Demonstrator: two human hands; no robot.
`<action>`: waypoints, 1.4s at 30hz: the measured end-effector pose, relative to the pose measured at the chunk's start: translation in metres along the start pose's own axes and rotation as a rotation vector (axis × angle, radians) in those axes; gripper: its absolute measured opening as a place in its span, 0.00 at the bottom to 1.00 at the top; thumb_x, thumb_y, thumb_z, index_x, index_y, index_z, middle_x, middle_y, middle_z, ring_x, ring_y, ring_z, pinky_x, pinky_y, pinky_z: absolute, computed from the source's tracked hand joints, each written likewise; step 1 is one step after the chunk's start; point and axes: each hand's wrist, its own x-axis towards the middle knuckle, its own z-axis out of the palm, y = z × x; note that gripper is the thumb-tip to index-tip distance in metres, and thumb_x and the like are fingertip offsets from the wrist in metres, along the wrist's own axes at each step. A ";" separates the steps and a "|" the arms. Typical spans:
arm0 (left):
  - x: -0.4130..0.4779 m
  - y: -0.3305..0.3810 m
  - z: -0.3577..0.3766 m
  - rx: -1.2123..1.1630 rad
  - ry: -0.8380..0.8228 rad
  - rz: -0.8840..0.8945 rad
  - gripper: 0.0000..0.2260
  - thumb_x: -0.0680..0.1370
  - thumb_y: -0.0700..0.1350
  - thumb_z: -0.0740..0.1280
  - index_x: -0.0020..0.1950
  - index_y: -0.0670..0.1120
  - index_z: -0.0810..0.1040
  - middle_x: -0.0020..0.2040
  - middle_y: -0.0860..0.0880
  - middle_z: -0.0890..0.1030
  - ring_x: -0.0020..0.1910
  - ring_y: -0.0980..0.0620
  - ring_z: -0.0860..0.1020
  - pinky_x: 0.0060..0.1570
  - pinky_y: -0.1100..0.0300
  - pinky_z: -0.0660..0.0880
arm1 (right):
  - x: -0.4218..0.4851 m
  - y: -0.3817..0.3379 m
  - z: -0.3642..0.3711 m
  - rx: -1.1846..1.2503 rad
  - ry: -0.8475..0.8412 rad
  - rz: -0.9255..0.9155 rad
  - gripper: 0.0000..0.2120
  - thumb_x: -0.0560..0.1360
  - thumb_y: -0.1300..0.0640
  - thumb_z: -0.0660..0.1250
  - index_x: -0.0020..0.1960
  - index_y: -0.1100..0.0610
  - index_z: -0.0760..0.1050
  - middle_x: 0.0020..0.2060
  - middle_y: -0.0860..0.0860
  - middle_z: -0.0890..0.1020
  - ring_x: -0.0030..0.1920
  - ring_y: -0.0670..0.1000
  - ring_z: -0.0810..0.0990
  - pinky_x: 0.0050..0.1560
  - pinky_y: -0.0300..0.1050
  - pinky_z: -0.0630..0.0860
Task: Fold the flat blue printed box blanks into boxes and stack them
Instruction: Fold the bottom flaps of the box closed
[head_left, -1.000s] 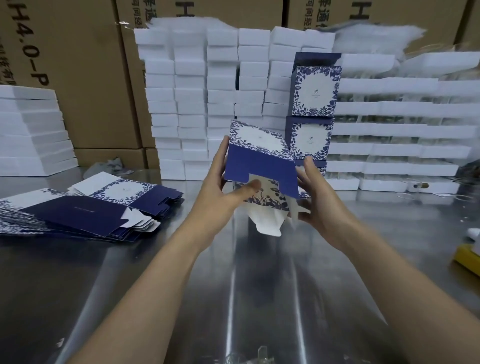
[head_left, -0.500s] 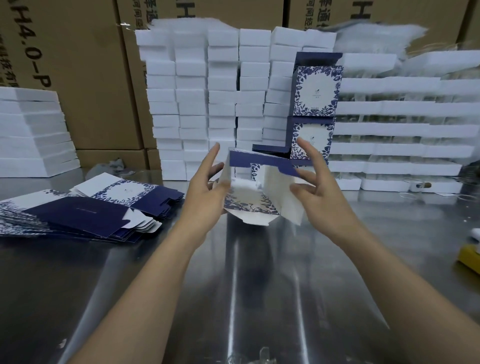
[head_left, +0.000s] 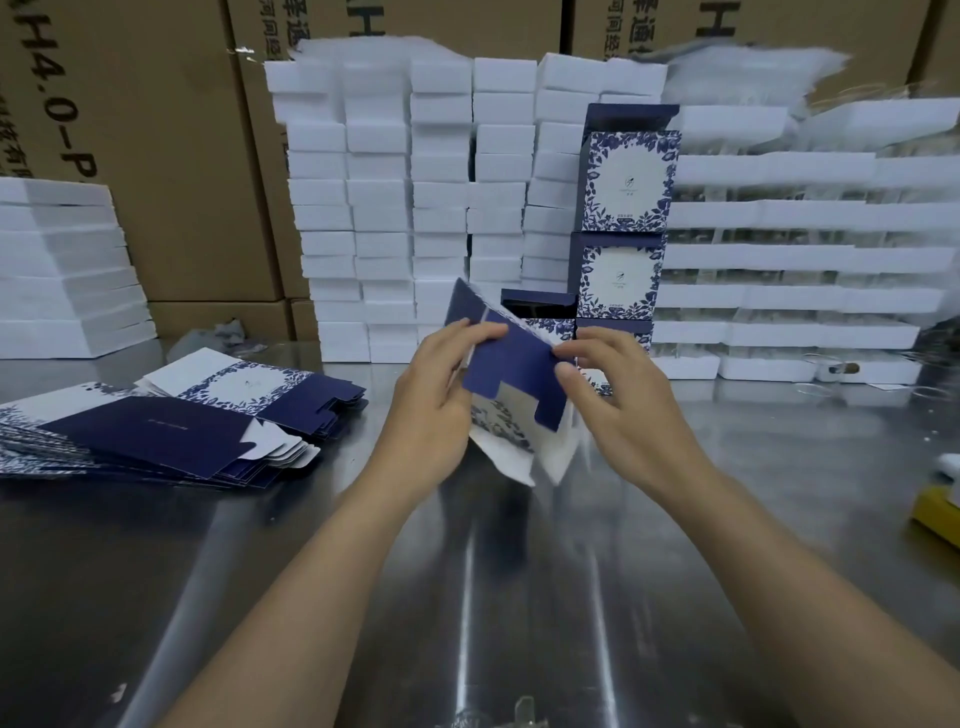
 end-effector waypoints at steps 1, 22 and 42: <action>-0.002 0.001 0.001 0.094 -0.033 0.052 0.33 0.79 0.25 0.56 0.71 0.58 0.79 0.77 0.54 0.70 0.78 0.58 0.67 0.74 0.53 0.72 | -0.001 -0.001 0.001 -0.014 -0.002 0.015 0.15 0.81 0.39 0.66 0.65 0.41 0.77 0.64 0.37 0.74 0.64 0.43 0.78 0.62 0.55 0.79; -0.008 0.024 0.008 0.058 0.113 0.288 0.15 0.84 0.36 0.65 0.63 0.52 0.84 0.59 0.62 0.85 0.63 0.59 0.81 0.56 0.64 0.79 | 0.002 0.011 -0.010 -0.098 -0.208 0.408 0.25 0.68 0.26 0.68 0.45 0.47 0.80 0.37 0.46 0.84 0.35 0.51 0.83 0.40 0.52 0.81; -0.015 0.034 0.034 -0.702 -0.312 -0.530 0.10 0.73 0.43 0.68 0.53 0.50 0.84 0.45 0.52 0.85 0.45 0.54 0.83 0.59 0.50 0.76 | 0.000 -0.052 0.011 1.071 -0.122 0.719 0.25 0.83 0.44 0.64 0.28 0.52 0.68 0.23 0.49 0.64 0.22 0.49 0.62 0.24 0.40 0.63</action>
